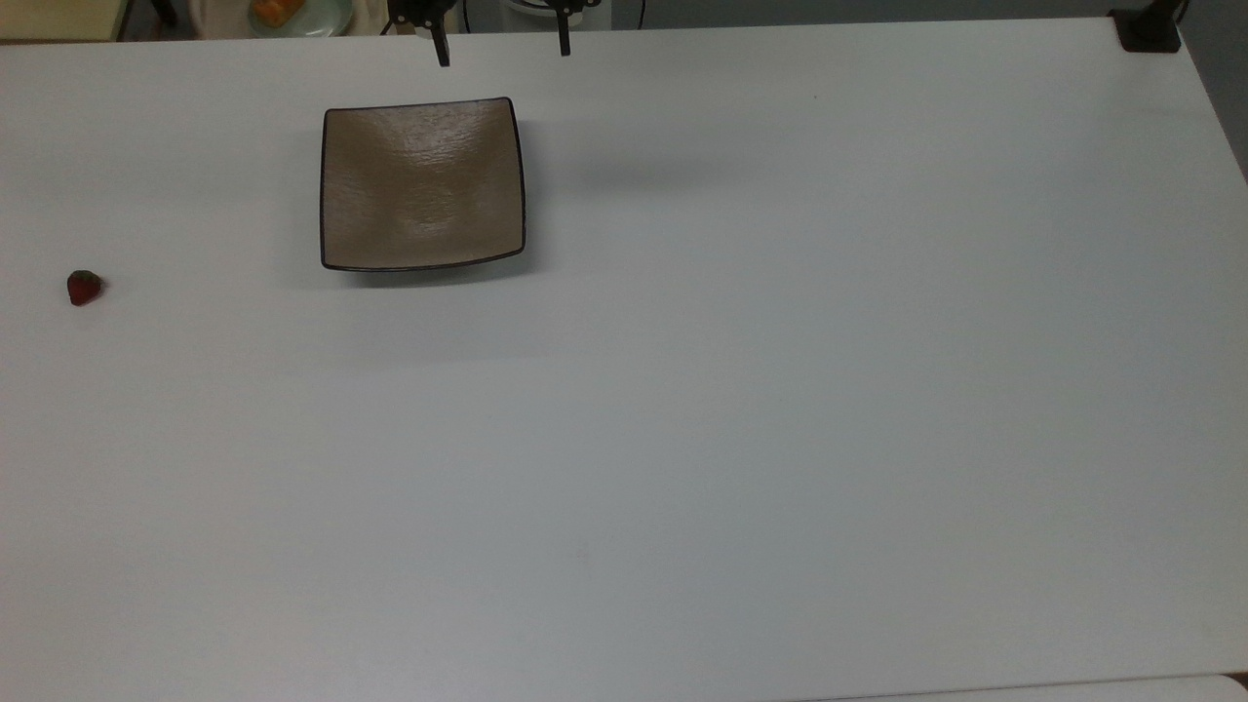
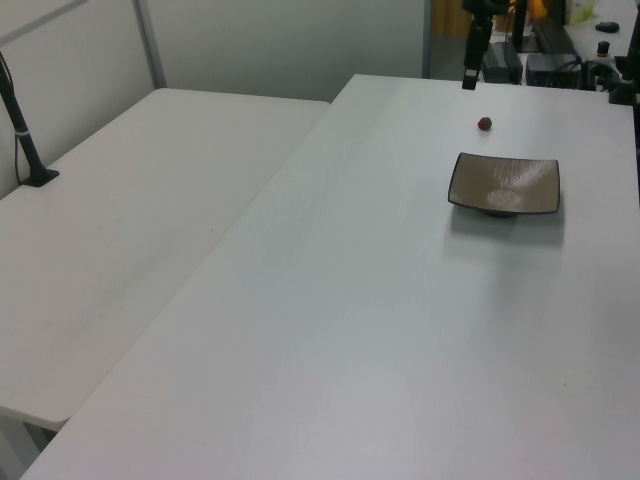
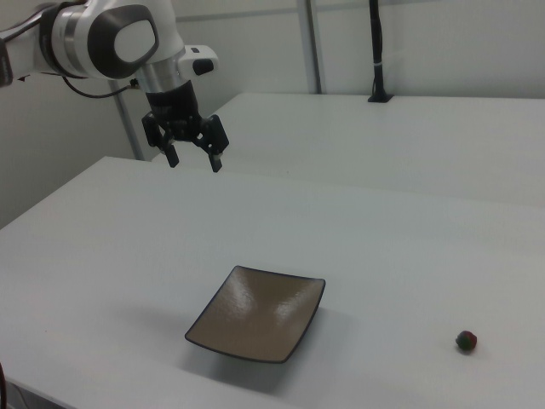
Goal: Strawberries on a ceramic plate
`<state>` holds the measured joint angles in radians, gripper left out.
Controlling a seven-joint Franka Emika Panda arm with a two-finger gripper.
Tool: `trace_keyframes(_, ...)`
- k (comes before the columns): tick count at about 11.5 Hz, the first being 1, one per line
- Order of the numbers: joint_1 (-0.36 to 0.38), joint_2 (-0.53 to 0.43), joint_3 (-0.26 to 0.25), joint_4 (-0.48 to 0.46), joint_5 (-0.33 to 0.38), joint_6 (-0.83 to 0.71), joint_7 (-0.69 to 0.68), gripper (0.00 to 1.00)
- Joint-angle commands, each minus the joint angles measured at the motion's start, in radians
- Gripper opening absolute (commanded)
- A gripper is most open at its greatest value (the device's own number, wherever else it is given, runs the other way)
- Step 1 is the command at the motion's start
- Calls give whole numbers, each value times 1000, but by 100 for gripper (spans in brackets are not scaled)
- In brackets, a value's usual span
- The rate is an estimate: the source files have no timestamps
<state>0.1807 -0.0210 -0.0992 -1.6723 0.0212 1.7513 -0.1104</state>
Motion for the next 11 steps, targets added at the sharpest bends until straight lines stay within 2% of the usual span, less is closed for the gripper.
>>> trace_keyframes(1, 14, -24, -10, -26, 5, 7, 0, 100)
trace_keyframes(7, 3, 9, -10, -18, 5, 22, 0, 100)
trace_keyframes(9, -39, 24, -11, -6, 0, 22, -5, 100)
trace_keyframes(11, -102, 73, -13, 63, -10, 20, -2, 100)
